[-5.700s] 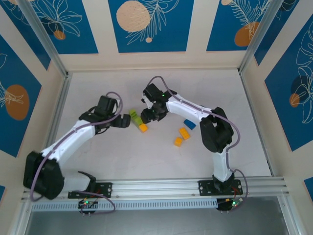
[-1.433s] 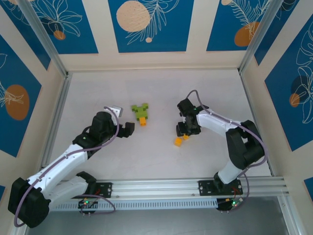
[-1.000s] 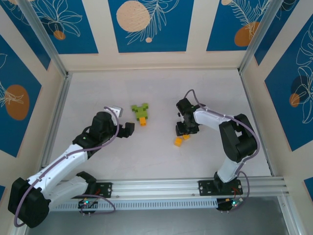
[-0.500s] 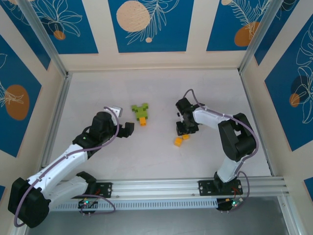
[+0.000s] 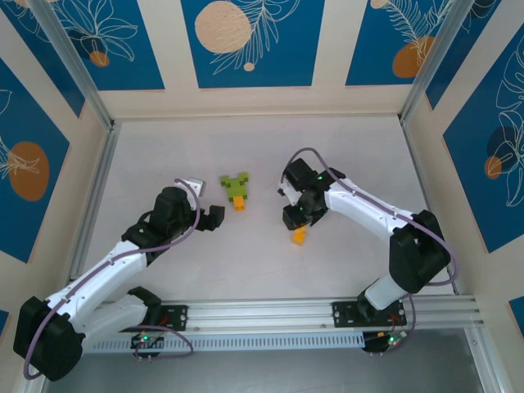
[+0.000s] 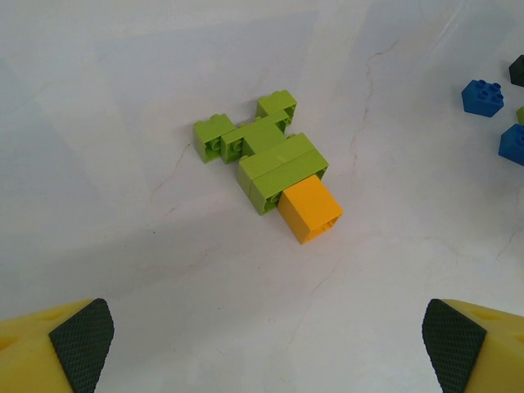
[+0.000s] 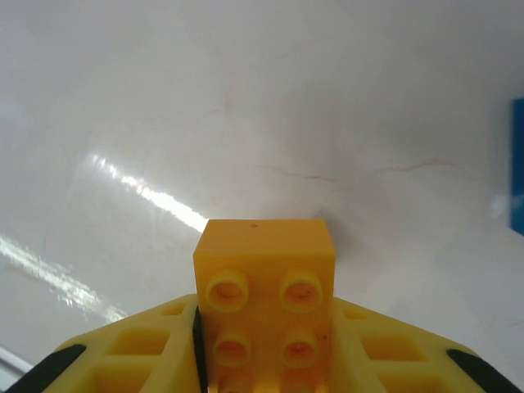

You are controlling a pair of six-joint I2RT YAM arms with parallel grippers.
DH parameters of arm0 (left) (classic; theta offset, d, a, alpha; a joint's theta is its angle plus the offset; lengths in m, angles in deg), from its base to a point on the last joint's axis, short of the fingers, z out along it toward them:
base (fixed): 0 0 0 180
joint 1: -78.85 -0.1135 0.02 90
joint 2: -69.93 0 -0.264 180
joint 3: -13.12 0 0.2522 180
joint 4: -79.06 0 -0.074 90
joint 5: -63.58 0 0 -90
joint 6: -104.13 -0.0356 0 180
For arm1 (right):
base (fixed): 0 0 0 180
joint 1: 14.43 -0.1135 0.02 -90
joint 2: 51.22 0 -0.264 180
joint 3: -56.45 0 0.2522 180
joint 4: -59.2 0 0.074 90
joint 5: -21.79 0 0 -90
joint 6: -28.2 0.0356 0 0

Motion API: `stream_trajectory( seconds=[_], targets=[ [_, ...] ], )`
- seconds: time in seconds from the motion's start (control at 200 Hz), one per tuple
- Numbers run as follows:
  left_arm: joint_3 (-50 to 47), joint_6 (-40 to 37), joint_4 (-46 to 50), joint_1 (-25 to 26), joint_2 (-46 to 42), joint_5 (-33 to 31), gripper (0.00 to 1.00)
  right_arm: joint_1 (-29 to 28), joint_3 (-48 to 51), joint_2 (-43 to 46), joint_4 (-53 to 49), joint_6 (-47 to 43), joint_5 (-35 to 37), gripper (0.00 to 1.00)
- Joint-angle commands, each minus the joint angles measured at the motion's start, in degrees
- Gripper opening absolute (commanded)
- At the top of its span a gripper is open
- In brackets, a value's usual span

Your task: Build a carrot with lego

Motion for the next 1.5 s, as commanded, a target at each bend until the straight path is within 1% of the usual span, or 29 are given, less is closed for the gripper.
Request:
stream_trajectory(
  seconds=[0.0,0.155,0.255,0.305,0.45,0.59,0.64,0.89,1.01,1.1,1.215,1.495],
  targets=[
    [1.6,-0.7,0.2,0.2,0.4,1.3,0.99,-0.3,-1.0,-1.8,-5.2,-5.2,0.0,0.35],
    [1.3,-0.7,-0.4,0.2,0.3,1.8,0.99,1.4,-1.0,-0.3,-5.2,-8.6,-0.5,0.35],
    [1.3,-0.8,-1.3,0.2,0.9,1.8,0.99,4.7,-1.6,0.3,-4.7,-11.7,-3.9,0.35],
    [1.2,-0.8,-2.1,0.2,1.5,1.9,0.99,5.4,-2.1,-0.5,-4.7,-13.7,-5.1,0.35],
    [1.5,-0.4,-3.6,0.3,2.9,3.3,0.99,5.6,-2.6,-3.9,-4.8,-19.6,-6.0,0.35],
    [1.1,-0.7,-2.9,0.2,1.8,2.7,0.99,5.7,0.1,-3.8,-2.5,-22.8,-9.8,0.34],
    [1.1,-0.6,-2.8,0.2,1.0,3.0,0.99,5.6,1.6,-3.2,-1.8,-24.0,-9.9,0.34],
    [1.5,-0.8,-1.7,0.3,-1.1,4.0,0.99,5.8,3.6,-2.9,-0.1,-26.9,-9.6,0.34],
    [1.5,-0.9,-1.4,0.2,-1.7,3.8,0.99,5.9,3.5,-3.6,0.6,-27.7,-11.2,0.34],
    [1.5,-1.0,-1.3,0.2,-1.7,3.7,0.99,6.2,3.6,-4.9,0.5,-28.0,-9.8,0.34],
    [1.6,-1.0,-1.5,0.2,-1.3,4.0,0.99,6.3,3.3,-6.3,0.3,-28.0,-9.9,0.34],
    [1.7,-1.2,-1.3,0.2,-1.7,4.1,0.99,5.6,3.8,-6.4,0.5,-28.3,-9.0,0.34]
  ],
)
